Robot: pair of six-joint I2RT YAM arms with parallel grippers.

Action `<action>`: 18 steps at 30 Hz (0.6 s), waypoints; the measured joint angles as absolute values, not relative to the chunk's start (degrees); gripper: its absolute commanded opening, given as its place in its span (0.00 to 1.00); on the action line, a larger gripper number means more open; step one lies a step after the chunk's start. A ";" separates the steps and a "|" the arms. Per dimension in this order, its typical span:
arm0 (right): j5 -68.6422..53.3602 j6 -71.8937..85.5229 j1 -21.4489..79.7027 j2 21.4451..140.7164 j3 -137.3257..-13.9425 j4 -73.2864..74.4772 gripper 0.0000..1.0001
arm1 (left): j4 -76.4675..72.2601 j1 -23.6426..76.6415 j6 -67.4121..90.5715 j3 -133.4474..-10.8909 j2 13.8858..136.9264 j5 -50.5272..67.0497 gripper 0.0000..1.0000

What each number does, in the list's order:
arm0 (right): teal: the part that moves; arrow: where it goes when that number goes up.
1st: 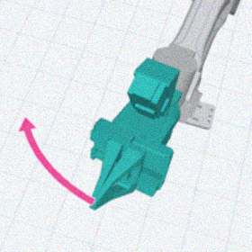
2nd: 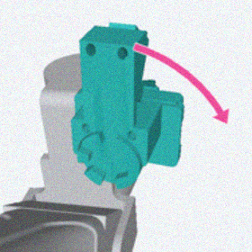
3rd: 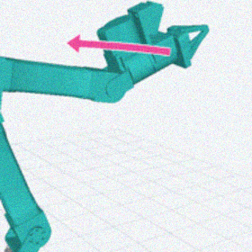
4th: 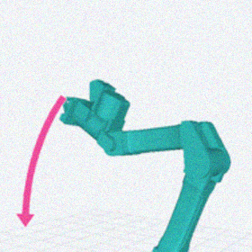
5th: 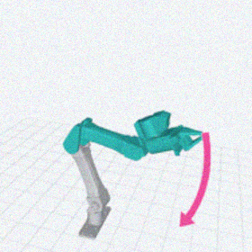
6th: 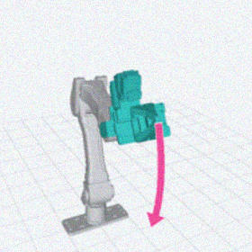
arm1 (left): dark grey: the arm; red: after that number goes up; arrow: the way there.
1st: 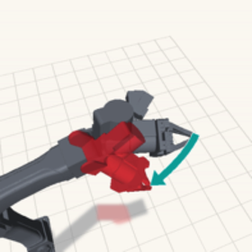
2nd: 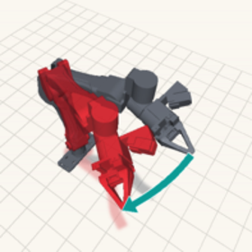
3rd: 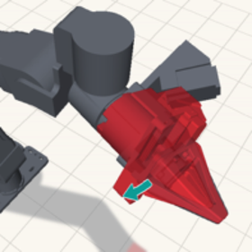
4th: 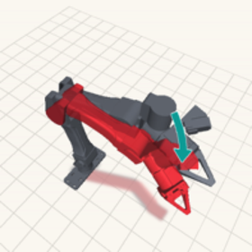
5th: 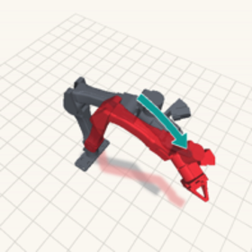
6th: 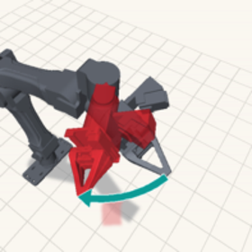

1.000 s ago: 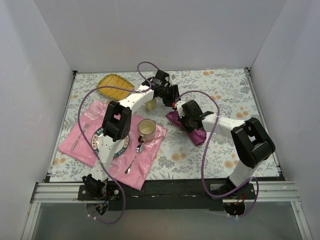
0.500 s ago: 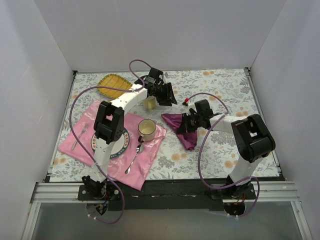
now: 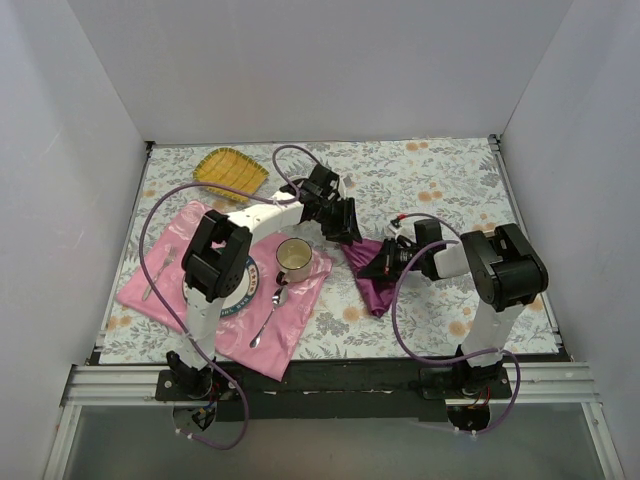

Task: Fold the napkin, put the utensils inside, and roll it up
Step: Roll the napkin with the utensil

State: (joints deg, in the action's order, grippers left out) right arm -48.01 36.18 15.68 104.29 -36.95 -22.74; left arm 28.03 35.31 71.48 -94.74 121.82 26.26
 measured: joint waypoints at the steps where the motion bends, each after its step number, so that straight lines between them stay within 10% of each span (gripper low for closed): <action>1: -48.93 38.17 15.49 104.79 -35.88 -25.15 0.01 | 27.35 35.79 71.59 -93.51 121.58 26.46 0.35; 18: -54.63 49.60 12.75 108.77 -29.78 -40.82 0.01 | 26.68 36.38 77.12 -87.05 113.03 24.97 0.72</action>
State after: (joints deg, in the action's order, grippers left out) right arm -54.63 49.60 12.75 108.77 -29.78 -40.82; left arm 26.68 36.38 77.12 -87.05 113.03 24.97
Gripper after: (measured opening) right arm 0.090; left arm 0.703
